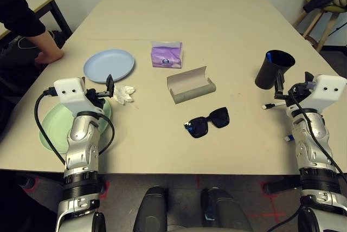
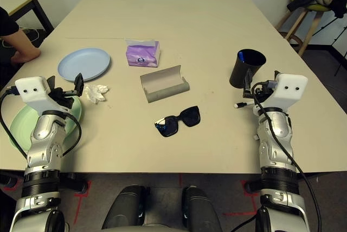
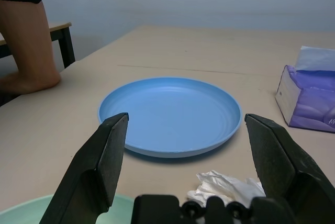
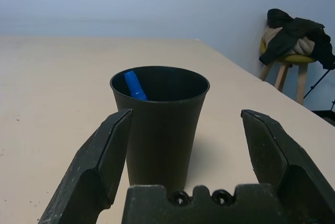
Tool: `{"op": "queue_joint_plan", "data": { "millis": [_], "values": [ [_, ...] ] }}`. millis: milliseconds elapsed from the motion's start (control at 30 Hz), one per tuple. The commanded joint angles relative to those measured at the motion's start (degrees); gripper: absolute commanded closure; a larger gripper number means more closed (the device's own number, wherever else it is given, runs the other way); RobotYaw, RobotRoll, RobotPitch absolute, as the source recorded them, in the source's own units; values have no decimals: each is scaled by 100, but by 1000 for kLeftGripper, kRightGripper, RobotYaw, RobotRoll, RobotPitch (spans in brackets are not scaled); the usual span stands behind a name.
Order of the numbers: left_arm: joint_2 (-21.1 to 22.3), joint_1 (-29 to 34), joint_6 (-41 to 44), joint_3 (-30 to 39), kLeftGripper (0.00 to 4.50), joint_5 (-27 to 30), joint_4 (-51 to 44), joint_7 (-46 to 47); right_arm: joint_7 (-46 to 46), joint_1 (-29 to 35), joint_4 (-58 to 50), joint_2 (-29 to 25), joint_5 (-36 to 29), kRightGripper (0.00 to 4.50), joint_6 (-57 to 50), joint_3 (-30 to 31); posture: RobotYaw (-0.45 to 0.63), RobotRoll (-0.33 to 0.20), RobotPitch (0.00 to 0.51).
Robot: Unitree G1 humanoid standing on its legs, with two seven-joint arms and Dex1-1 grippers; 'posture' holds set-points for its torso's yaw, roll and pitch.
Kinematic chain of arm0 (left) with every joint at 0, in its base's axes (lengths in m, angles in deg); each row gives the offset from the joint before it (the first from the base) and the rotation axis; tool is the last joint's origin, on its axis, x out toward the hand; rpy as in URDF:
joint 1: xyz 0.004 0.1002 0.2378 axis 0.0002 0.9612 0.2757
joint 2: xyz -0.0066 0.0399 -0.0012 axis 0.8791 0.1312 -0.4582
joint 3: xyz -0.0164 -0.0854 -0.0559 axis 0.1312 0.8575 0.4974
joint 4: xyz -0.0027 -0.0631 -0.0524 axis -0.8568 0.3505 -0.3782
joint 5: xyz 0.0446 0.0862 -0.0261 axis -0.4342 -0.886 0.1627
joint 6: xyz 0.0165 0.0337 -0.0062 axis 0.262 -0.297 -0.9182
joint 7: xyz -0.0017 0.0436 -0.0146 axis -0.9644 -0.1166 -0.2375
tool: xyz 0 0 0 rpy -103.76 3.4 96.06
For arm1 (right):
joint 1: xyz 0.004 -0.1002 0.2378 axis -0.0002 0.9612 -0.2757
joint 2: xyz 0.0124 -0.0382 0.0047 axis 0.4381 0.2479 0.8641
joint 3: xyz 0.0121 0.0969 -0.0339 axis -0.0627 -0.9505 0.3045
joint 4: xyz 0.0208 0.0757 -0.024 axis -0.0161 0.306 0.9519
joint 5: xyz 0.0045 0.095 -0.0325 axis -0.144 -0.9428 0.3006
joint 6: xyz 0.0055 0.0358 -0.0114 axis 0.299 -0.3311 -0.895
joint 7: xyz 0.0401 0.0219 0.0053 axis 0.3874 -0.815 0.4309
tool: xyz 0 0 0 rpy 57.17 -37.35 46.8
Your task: Organize and tidy the items on the table.
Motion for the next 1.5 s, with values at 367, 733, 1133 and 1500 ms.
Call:
{"op": "queue_joint_plan", "data": {
  "millis": [367,733,1133,1500],
  "values": [
    [7,-93,11,-68,0,21,34,-144,3,-28,-77,43,-19,29,-67,79,192,0,70],
    [267,-21,163,44,0,245,-52,-510,153,-64,-298,224,-14,29,-145,417,207,0,71],
    [217,150,577,-276,0,442,-522,-1009,1963,-112,-11,-174,-824,29,-244,525,241,0,60],
    [82,284,613,-456,0,446,-682,-1083,4763,-35,-108,-1101,-1225,29,-316,1199,226,0,60]
  ]
}}
